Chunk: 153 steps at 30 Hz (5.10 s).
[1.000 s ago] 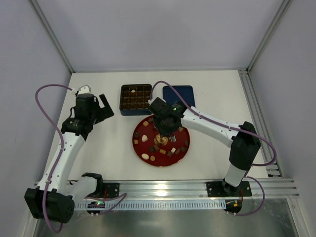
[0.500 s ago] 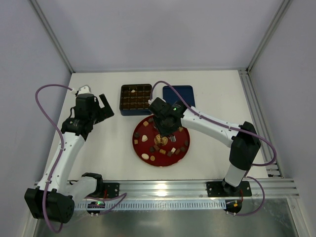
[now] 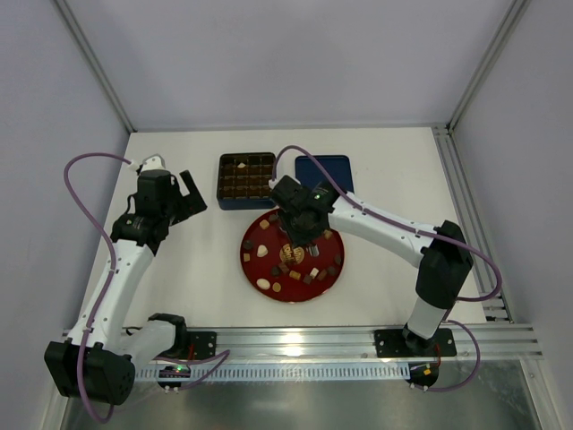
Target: Pack the chocolate
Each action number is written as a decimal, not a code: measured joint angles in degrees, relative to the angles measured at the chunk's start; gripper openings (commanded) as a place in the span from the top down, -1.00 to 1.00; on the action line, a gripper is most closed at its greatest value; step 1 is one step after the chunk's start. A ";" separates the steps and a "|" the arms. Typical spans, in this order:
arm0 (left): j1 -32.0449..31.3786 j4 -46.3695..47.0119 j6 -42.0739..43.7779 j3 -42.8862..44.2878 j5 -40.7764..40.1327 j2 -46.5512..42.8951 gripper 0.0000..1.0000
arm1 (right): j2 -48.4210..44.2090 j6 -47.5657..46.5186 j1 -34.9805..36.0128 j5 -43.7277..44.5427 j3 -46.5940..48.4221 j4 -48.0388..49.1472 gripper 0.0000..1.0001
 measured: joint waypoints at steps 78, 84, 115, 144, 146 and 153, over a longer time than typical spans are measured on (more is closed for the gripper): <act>0.00 0.02 0.00 0.00 0.02 0.81 -1.00 | 28.59 -8.66 -11.61 -1.84 32.59 17.90 0.35; 0.00 0.02 0.00 0.00 0.02 0.81 -0.99 | 28.59 -8.66 -11.52 -1.66 32.06 18.21 0.35; 0.02 0.02 0.00 0.00 0.02 1.07 -0.99 | 27.65 -9.42 -11.41 0.59 35.34 17.59 0.11; 0.28 0.02 0.00 0.00 0.07 1.16 -1.00 | -25.46 -0.57 -5.95 -3.91 -5.29 -8.94 0.13; 0.28 0.02 0.00 0.00 0.09 1.18 -0.99 | -27.32 0.02 -5.33 -4.52 -6.49 -11.32 0.13; 0.28 0.02 0.00 0.00 0.09 1.18 -0.99 | -29.79 0.63 -2.14 -7.41 -10.86 -15.02 0.09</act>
